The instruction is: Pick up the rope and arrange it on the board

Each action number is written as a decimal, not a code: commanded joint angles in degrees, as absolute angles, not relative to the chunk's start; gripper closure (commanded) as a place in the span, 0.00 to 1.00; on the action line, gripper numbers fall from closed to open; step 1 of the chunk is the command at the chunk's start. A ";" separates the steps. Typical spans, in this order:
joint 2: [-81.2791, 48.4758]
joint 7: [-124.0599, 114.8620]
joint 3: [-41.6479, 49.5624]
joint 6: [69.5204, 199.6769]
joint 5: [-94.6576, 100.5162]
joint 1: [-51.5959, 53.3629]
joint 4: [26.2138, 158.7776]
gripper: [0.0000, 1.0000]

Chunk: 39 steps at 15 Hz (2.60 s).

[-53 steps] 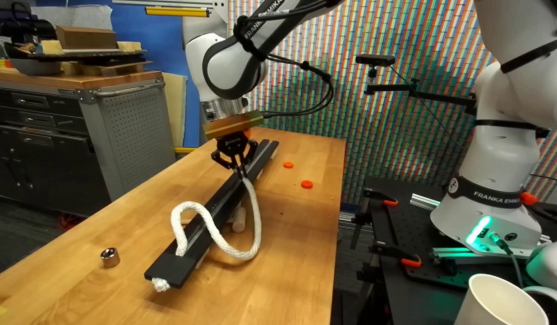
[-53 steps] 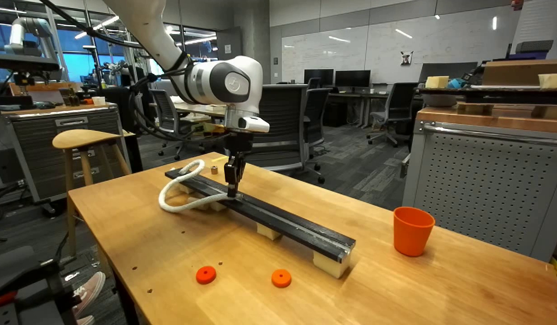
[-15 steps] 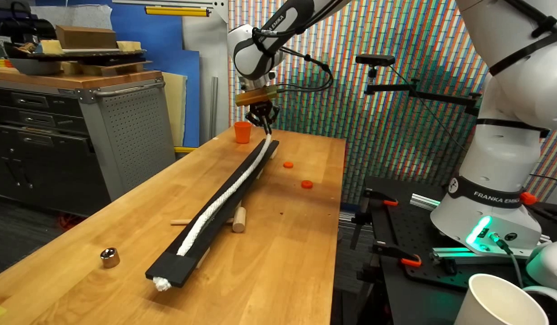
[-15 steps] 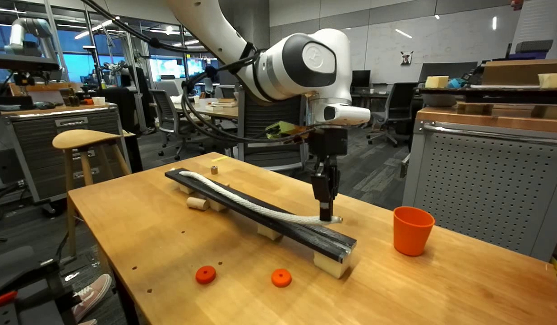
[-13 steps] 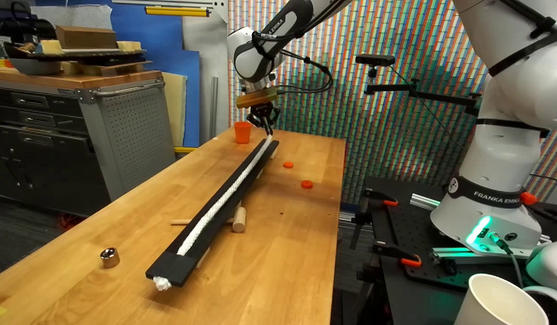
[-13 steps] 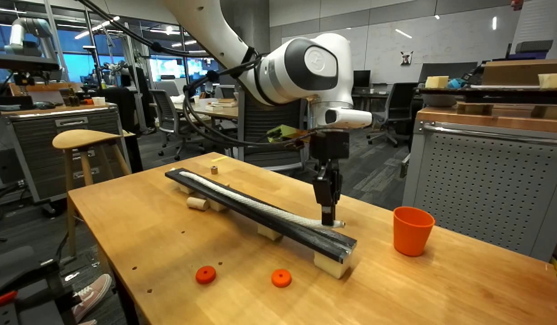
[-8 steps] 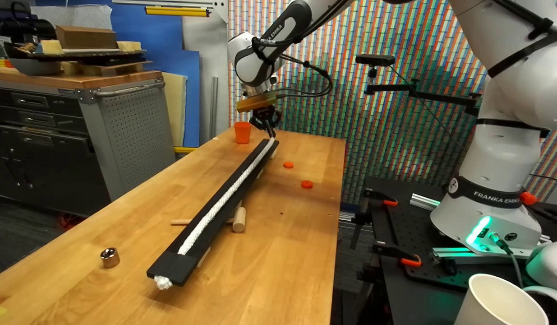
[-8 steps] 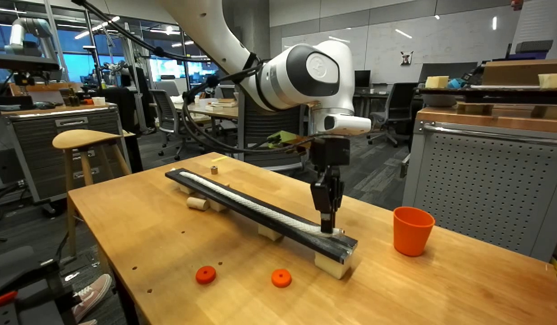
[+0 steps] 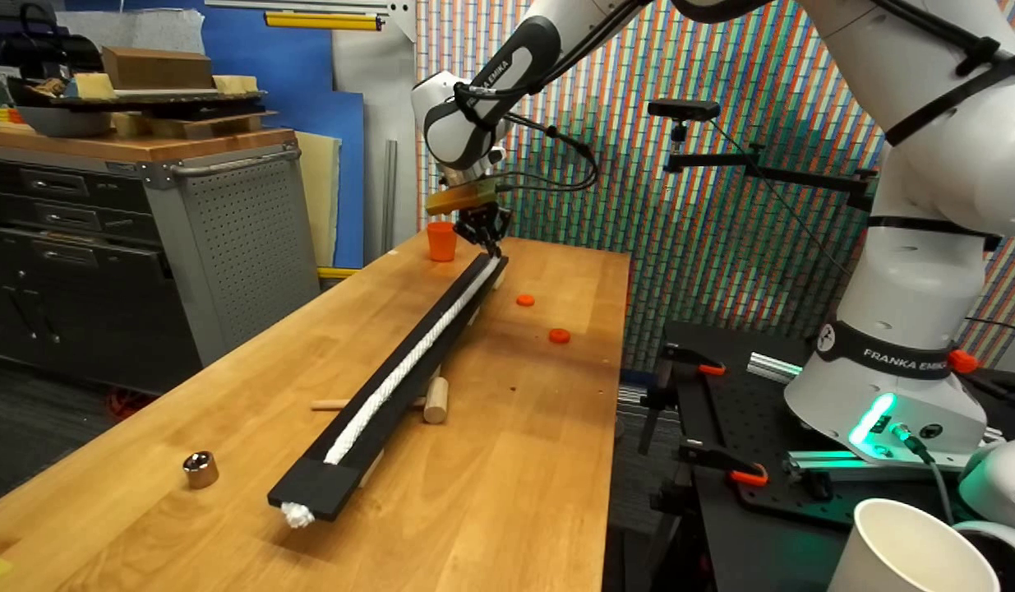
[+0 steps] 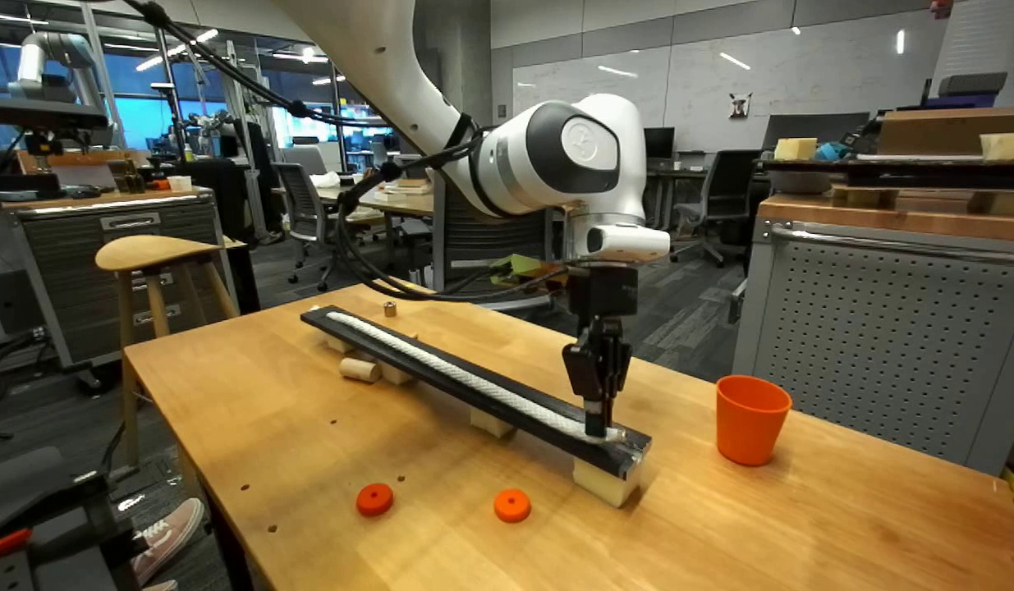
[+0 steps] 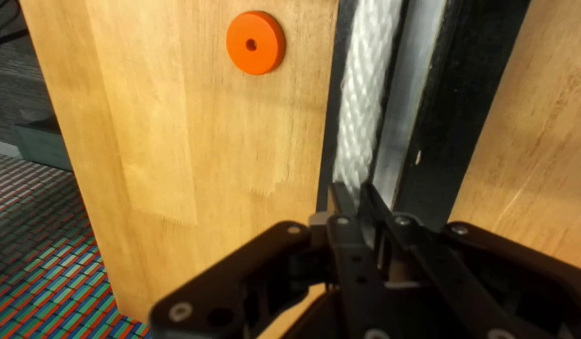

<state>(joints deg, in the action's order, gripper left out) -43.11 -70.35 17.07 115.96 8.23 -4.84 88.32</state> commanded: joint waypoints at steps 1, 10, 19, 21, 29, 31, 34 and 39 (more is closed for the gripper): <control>-45.50 -73.81 17.70 114.44 8.15 -4.97 84.20 0.98; -44.63 -79.00 18.09 115.11 8.63 -5.20 84.40 0.98; -45.74 -80.97 17.76 115.51 8.69 -5.70 84.44 0.98; -45.97 -81.14 17.72 115.38 8.62 -5.70 83.97 0.98; -46.46 -84.10 17.96 117.15 9.04 -5.46 84.17 0.98; -46.47 -84.41 18.01 117.51 9.27 -5.32 83.93 0.98; -46.45 -84.67 18.18 118.00 9.87 -4.97 83.56 0.98; -46.33 -85.08 18.34 119.01 10.23 -4.65 84.37 0.98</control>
<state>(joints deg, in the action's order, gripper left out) -45.04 -83.62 17.13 118.40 8.68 -5.21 85.82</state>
